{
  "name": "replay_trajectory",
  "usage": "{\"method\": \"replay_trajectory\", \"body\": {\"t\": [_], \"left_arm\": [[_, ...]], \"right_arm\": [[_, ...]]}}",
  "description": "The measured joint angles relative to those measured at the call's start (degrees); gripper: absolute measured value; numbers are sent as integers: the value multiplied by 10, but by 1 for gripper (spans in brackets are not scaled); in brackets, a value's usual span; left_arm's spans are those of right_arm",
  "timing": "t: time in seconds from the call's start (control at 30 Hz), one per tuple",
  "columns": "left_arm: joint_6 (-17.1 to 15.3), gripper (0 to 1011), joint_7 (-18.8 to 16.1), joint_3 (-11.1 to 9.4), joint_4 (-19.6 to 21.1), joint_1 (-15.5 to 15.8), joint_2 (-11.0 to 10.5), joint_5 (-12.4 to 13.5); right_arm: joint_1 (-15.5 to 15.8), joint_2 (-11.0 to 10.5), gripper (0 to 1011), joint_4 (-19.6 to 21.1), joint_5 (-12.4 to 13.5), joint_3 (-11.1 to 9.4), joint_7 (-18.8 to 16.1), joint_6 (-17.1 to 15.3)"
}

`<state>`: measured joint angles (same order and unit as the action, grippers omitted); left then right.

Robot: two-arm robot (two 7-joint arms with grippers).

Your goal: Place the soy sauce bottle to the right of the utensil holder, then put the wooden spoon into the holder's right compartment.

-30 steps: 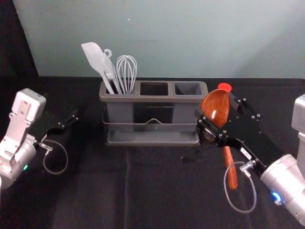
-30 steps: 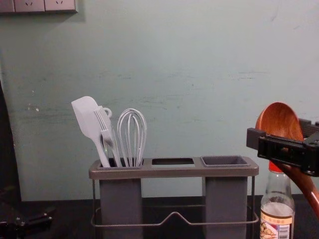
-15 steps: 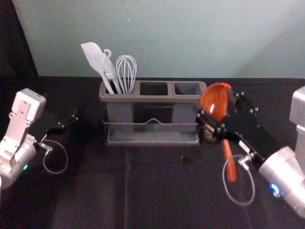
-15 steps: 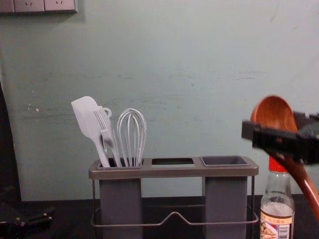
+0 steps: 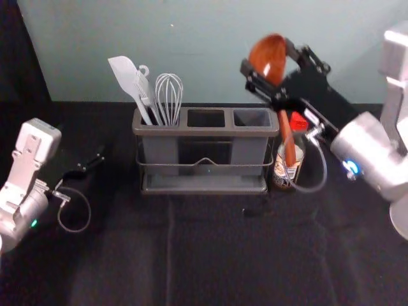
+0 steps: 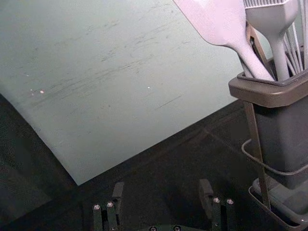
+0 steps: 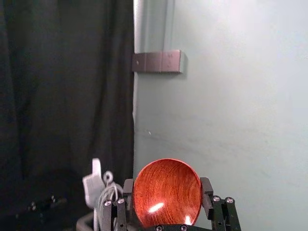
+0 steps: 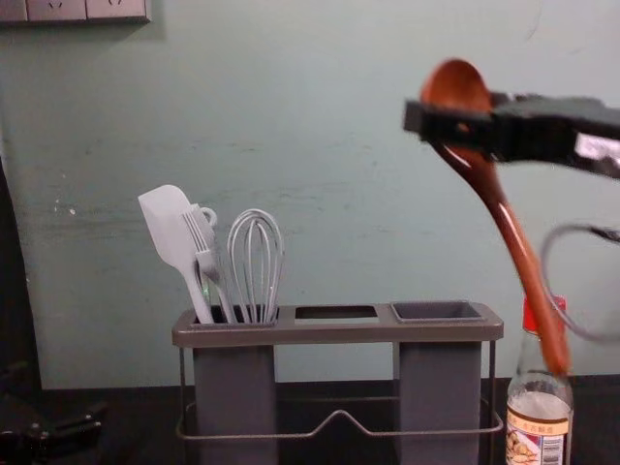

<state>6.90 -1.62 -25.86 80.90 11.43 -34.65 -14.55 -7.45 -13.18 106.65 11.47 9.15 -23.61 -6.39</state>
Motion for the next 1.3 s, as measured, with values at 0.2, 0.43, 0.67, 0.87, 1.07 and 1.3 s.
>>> {"method": "replay_trajectory", "body": {"t": [0.2,0.43,0.67,0.87,1.07,1.3], "left_arm": [[0,1000,0,0,0,0,0,0],[0,1000,0,0,0,0,0,0],[0,1000,0,0,0,0,0,0],[0,1000,0,0,0,0,0,0],[0,1000,0,0,0,0,0,0],[0,1000,0,0,0,0,0,0]], "right_arm": [[-73,3,838,-58,14,17,-16,5],[-130,5,838,-110,17,39,-22,21],[-175,5,838,-165,16,63,-34,51],[-204,10,838,-214,21,78,-41,91],[-219,22,838,-263,39,84,-47,145],[-221,35,838,-309,65,85,-47,196]]}}
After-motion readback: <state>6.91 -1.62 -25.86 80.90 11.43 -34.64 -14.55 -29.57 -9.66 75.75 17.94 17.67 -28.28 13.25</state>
